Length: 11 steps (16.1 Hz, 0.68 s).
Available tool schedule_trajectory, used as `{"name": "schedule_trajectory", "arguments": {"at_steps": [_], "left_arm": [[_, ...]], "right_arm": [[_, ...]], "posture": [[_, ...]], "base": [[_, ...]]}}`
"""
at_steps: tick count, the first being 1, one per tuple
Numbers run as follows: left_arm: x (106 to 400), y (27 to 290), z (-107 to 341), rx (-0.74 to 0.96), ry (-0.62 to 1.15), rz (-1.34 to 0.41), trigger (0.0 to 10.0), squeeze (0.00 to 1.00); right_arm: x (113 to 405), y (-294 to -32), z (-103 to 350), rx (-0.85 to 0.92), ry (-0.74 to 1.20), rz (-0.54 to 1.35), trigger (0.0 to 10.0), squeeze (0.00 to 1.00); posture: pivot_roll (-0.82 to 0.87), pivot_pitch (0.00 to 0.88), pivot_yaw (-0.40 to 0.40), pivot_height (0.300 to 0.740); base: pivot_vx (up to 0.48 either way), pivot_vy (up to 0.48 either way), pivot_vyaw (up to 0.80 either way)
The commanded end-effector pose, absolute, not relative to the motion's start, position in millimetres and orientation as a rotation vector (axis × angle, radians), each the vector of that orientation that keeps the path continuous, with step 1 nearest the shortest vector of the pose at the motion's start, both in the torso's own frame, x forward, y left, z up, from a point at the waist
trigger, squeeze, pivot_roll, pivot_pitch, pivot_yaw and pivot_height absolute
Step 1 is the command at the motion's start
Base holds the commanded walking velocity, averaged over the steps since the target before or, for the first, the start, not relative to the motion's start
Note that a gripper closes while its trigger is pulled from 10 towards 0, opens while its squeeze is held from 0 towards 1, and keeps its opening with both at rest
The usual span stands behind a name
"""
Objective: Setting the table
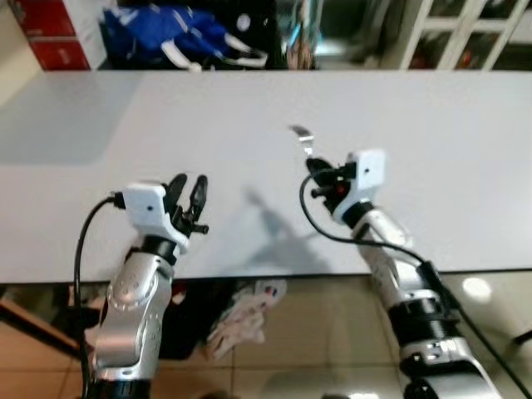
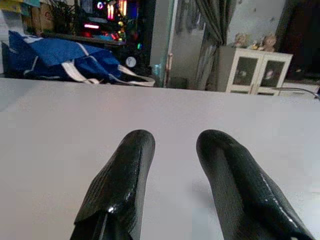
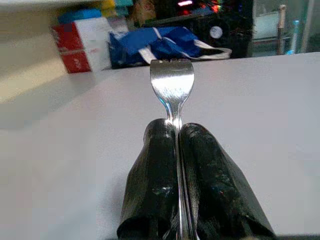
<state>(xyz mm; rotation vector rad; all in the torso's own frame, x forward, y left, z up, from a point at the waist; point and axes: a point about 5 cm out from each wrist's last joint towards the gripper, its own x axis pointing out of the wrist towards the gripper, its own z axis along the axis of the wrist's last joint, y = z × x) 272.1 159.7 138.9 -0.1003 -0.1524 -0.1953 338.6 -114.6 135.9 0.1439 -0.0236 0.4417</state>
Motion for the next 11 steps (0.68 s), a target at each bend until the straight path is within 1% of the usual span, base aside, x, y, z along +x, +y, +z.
{"name": "schedule_trajectory", "arguments": {"at_steps": [1, 4, 7, 9, 11], "left_arm": [[272, 155, 137, -0.086, -0.147, -0.201, 10.0, 0.00], [272, 155, 137, -0.105, -0.139, -0.184, 10.0, 0.00], [272, 155, 133, -0.125, -0.110, -0.152, 10.0, 0.00], [273, 155, 134, -0.123, -0.114, -0.146, 10.0, 0.00], [273, 156, 135, -0.124, -0.108, -0.133, 10.0, 0.00]], "right_arm": [[339, -120, 135, 0.084, -0.030, 0.427, 10.0, 0.00], [338, -117, 128, -0.028, -0.012, 0.416, 10.0, 0.00], [335, -109, 125, -0.036, -0.010, 0.432, 10.0, 0.00], [334, -101, 128, -0.056, -0.026, 0.450, 10.0, 0.00], [339, -90, 132, -0.021, -0.020, 0.432, 10.0, 0.00]], "posture": [[-0.14, 0.038, 0.015, 0.740], [-0.14, 0.048, 0.017, 0.740], [-0.14, 0.050, 0.019, 0.740], [-0.14, 0.055, 0.021, 0.740], [-0.13, 0.063, 0.023, 0.740]], "base": [[0.000, -0.450, 0.00], [0.000, -0.450, 0.00], [0.000, -0.449, 0.00], [0.000, 0.000, 0.00], [0.000, 0.000, 0.00]]}}
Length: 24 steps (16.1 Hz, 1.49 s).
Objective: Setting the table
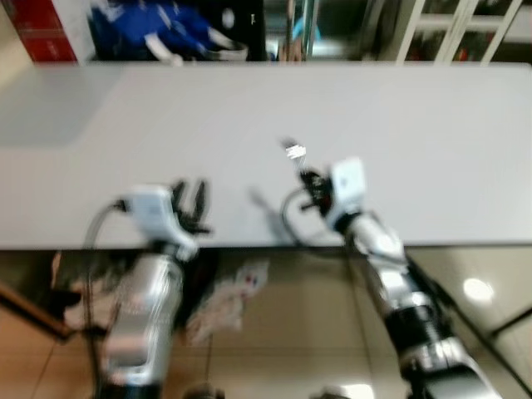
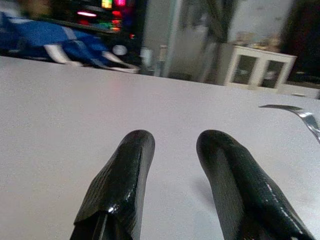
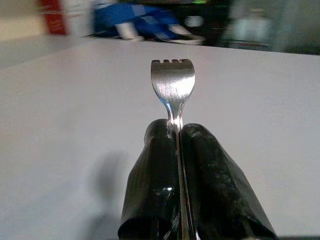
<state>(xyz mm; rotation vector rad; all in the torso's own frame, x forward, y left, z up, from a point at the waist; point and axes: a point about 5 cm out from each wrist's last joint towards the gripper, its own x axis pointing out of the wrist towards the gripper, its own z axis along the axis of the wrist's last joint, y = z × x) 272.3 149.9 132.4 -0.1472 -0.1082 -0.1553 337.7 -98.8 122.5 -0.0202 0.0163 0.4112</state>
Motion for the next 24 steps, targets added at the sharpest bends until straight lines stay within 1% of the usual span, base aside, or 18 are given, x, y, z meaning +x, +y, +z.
{"name": "schedule_trajectory", "arguments": {"at_steps": [1, 2, 4, 7, 11, 13, 15, 19, 24], "left_arm": [[273, 155, 135, -0.114, -0.109, -0.137, 10.0, 0.00], [273, 155, 135, -0.114, -0.109, -0.137, 10.0, 0.00], [271, 152, 137, -0.097, -0.114, -0.158, 10.0, 0.00], [267, 150, 139, -0.083, -0.114, -0.161, 10.0, 0.00], [256, 150, 149, -0.051, -0.131, -0.156, 10.0, 0.00], [252, 150, 151, -0.040, -0.135, -0.155, 10.0, 0.00], [238, 151, 158, -0.007, -0.137, -0.162, 10.0, 0.00], [222, 151, 161, 0.013, -0.109, -0.156, 10.0, 0.00], [205, 149, 167, 0.018, -0.080, -0.145, 10.0, 0.00]], "right_arm": [[343, -85, 130, -0.013, 0.003, 0.421, 10.0, 0.00], [343, -85, 130, -0.013, 0.003, 0.421, 10.0, 0.00], [356, -78, 135, -0.022, 0.007, 0.384, 10.0, 0.00], [365, -82, 141, 0.002, -0.005, 0.311, 10.0, 0.00], [377, -90, 138, -0.044, 0.023, 0.200, 10.0, 0.00], [378, -92, 138, -0.036, 0.024, 0.186, 10.0, 0.00], [381, -98, 140, -0.003, 0.011, 0.167, 10.0, 0.00], [388, -102, 152, 0.013, -0.038, 0.137, 10.0, 0.00], [394, -94, 162, 0.024, -0.052, 0.149, 10.0, 0.00]], "posture": [[-0.14, 0.065, 0.024, 0.740], [-0.14, 0.065, 0.024, 0.740], [-0.13, 0.076, 0.026, 0.740], [-0.11, 0.092, 0.026, 0.740], [-0.08, 0.143, 0.023, 0.740], [-0.07, 0.169, 0.023, 0.740], [-0.04, 0.221, 0.028, 0.740], [-0.01, 0.277, 0.033, 0.740], [0.03, 0.322, 0.028, 0.740]], "base": [[0.000, 0.000, 0.00], [0.000, 0.000, 0.00], [0.000, 0.000, 0.00], [0.000, 0.000, 0.00], [0.000, 0.000, 0.00], [0.000, 0.000, 0.00], [0.000, 0.000, 0.00], [0.000, 0.000, 0.00], [0.000, 0.000, 0.00]]}}
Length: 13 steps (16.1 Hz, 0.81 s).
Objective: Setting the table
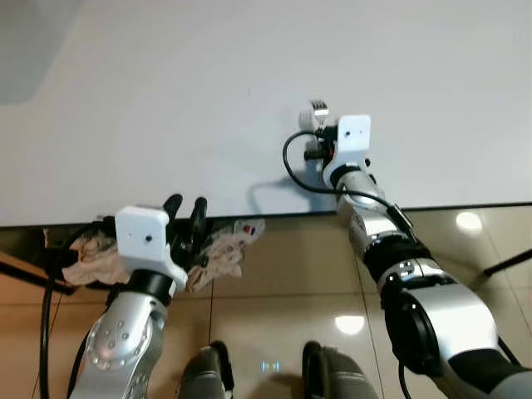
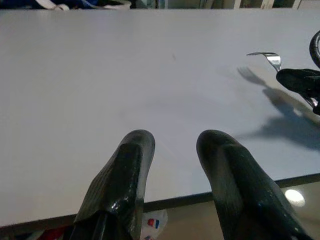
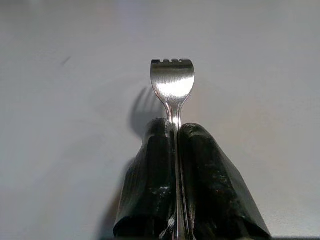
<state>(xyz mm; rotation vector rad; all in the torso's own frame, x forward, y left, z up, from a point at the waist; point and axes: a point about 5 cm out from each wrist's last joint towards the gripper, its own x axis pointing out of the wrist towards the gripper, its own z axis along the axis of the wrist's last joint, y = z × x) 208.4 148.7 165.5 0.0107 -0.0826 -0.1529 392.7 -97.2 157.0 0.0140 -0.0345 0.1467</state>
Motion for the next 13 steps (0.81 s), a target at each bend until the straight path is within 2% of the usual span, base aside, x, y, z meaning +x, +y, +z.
{"name": "schedule_trajectory", "arguments": {"at_steps": [1, 2, 3, 4, 9, 13], "left_arm": [[205, 150, 168, 0.017, -0.078, -0.140, 10.0, 0.00], [204, 151, 171, 0.020, -0.081, -0.135, 10.0, 0.00], [203, 151, 173, 0.020, -0.084, -0.132, 10.0, 0.00], [203, 151, 175, 0.023, -0.087, -0.126, 10.0, 0.00], [204, 151, 175, 0.022, -0.085, -0.119, 10.0, 0.00], [218, 150, 179, 0.013, -0.125, -0.114, 10.0, 0.00]], "right_arm": [[395, -94, 165, 0.030, -0.057, 0.143, 10.0, 0.11], [397, -93, 168, 0.035, -0.064, 0.141, 10.0, 0.36], [397, -94, 169, 0.031, -0.069, 0.139, 10.0, 0.73], [397, -94, 170, 0.027, -0.071, 0.143, 10.0, 1.00], [397, -92, 174, 0.034, -0.097, 0.172, 10.0, 1.00], [400, -91, 211, 0.120, -0.269, 0.246, 10.0, 1.00]], "posture": [[0.04, 0.325, 0.029, 0.740], [0.04, 0.330, 0.026, 0.740], [0.04, 0.331, 0.027, 0.740], [0.04, 0.333, 0.023, 0.740], [0.03, 0.308, 0.010, 0.740], [0.00, 0.252, -0.006, 0.740]], "base": [[0.000, 0.000, 0.00], [0.000, 0.000, 0.00], [0.000, 0.000, 0.00], [0.000, 0.000, 0.00], [0.000, 0.000, 0.00], [0.000, 0.000, 0.00]]}}
